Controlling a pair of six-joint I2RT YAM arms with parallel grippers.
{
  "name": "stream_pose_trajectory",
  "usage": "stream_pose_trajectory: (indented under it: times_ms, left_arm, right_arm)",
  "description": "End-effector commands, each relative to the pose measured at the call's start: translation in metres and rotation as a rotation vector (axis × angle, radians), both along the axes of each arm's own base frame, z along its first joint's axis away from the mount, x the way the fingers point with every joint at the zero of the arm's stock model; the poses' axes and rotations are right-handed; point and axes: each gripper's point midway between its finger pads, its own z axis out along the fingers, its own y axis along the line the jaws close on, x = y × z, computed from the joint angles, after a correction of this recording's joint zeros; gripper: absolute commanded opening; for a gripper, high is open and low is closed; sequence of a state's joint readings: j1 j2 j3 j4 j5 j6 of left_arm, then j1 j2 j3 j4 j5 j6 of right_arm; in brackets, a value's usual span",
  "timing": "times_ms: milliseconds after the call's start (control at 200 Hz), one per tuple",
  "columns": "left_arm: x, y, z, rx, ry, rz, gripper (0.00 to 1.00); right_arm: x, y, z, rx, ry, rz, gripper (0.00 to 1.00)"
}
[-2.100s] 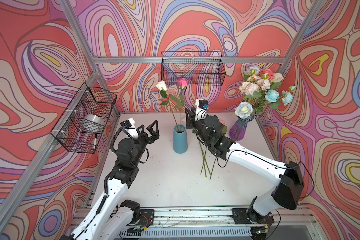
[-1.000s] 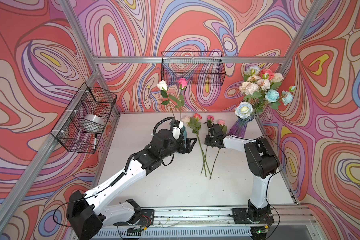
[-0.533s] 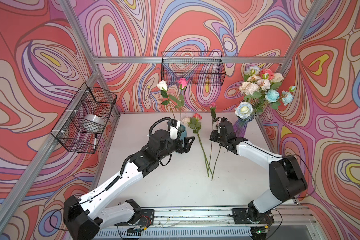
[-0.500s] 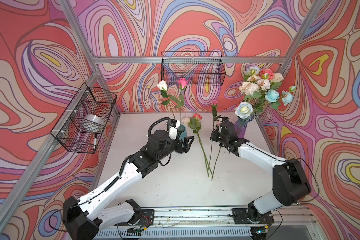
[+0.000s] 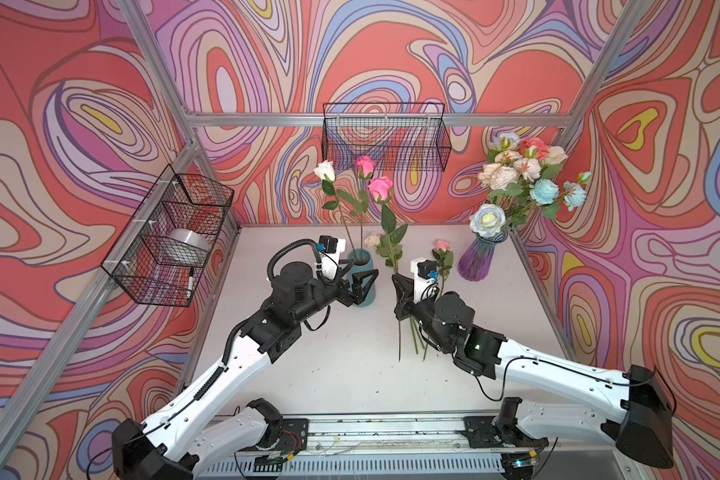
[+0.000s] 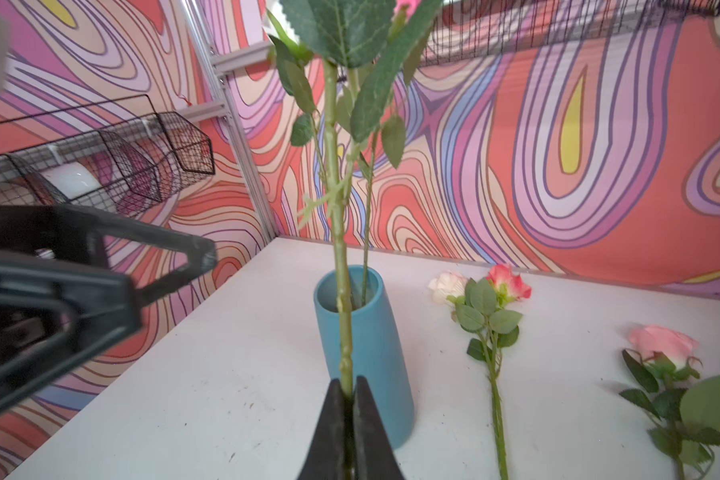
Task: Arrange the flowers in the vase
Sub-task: 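Lift the pink rose to the left gripper and close the left gripper on its stem, then raise the pink rose with the left gripper while the right gripper opens and withdraws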
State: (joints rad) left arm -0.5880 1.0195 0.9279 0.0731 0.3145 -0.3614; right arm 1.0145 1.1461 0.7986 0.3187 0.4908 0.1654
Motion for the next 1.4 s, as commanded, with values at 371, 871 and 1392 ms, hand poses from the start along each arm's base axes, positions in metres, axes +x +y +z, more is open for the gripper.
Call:
stream_pose_trajectory:
  times_ms: [371, 871, 1392]
  left_arm:
    - [-0.021, -0.019, 0.029, -0.182, -0.02, -0.288, 0.54]
    - [-0.012, -0.005, 0.035, -0.213, -0.08, -0.203, 0.0]
    - [0.033, 0.063, 0.206, -0.111, -0.569, 0.333, 0.0]
  right_arm:
    - [-0.018, 0.042, 0.029, -0.037, -0.12, 0.089, 0.0]
    - [-0.014, 0.045, 0.022, -0.045, -0.101, 0.066, 0.32]
    - [-0.02, -0.108, -0.006, -0.024, -0.05, -0.44, 0.42]
